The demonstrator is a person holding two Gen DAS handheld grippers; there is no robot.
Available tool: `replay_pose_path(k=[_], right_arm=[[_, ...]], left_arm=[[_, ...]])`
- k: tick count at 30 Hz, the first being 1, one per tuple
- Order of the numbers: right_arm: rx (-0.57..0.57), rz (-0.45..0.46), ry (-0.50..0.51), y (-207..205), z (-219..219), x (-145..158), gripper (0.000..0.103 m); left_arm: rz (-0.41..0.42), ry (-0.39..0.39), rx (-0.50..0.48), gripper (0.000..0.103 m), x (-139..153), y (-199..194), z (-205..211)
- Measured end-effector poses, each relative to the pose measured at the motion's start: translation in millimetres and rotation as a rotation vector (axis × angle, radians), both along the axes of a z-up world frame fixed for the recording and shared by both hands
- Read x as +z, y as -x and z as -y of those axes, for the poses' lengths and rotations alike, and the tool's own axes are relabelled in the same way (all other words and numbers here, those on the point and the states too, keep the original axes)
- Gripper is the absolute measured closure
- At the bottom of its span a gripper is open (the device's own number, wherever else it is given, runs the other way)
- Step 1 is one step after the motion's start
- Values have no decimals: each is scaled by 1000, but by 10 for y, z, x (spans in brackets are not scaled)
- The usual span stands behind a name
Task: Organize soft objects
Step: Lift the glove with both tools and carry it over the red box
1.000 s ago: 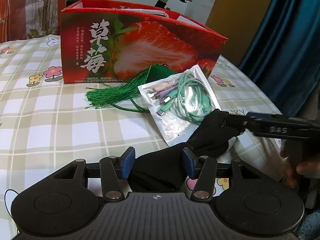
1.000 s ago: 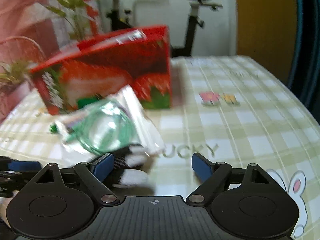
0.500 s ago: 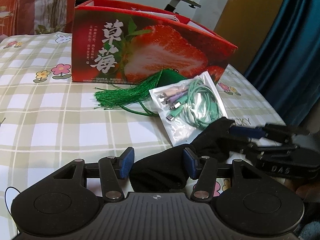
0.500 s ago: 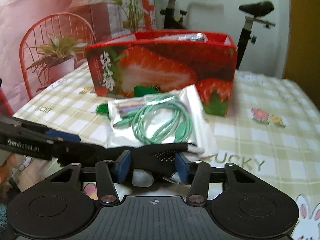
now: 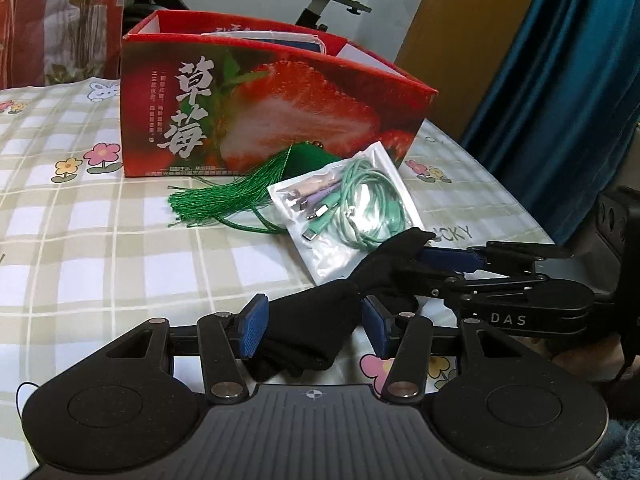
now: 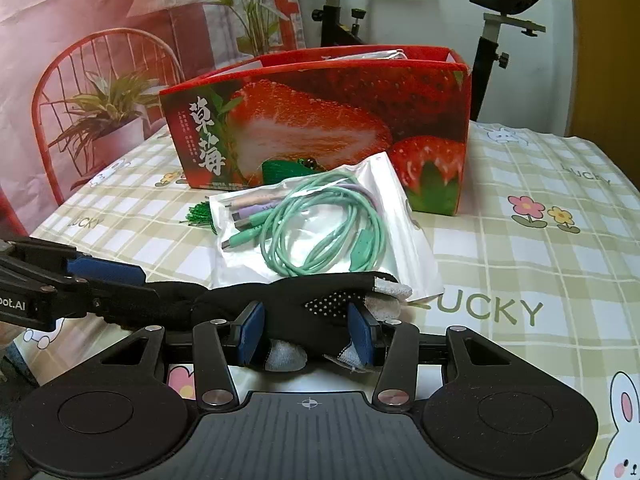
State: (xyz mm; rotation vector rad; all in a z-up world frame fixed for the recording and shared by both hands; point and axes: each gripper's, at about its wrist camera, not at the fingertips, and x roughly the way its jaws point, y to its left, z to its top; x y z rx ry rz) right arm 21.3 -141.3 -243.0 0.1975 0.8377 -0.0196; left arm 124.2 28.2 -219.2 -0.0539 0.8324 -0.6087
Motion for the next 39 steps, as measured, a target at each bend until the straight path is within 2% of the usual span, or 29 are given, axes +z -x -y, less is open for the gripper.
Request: replay_pose_path(k=[10,12,16,19,21,22,24,32,36,39], right_arm=[[-22,9,-23,0,41,-19,61],[-25,11,-26,2,49,-23,61],[-30,14,-27,3,46,-27,61],[-29,16,-26,7,44,-30,60],[-30,18,-27,10,44,-29,60],[-31,20,-29,12,42,-28,60],[-31,26,-29,17,40,-17,58],[-41,152,53,82,2,184,52],[23,178,109,18,-62,194,47],[93,197,111,-38,-136,197,37]], left_arm=[[17,-55,-1,47,-4,22,17],[10,-70,4,29,-12,20,31],[-5,-78,6,29,-43,8,25],[-6,-72,22,36,-57,-8,-3],[-12,-65,47,54,-78,-35,-39],[-14,-47,56,56,-85,-51,-73],[-9,-12,75,78,-83,-75,-129],[-2,56,183,81,-75,-155,-279],[-14,65,193,81,-94,-178,-301],[-10,63,198,81,-103,-187,-310]])
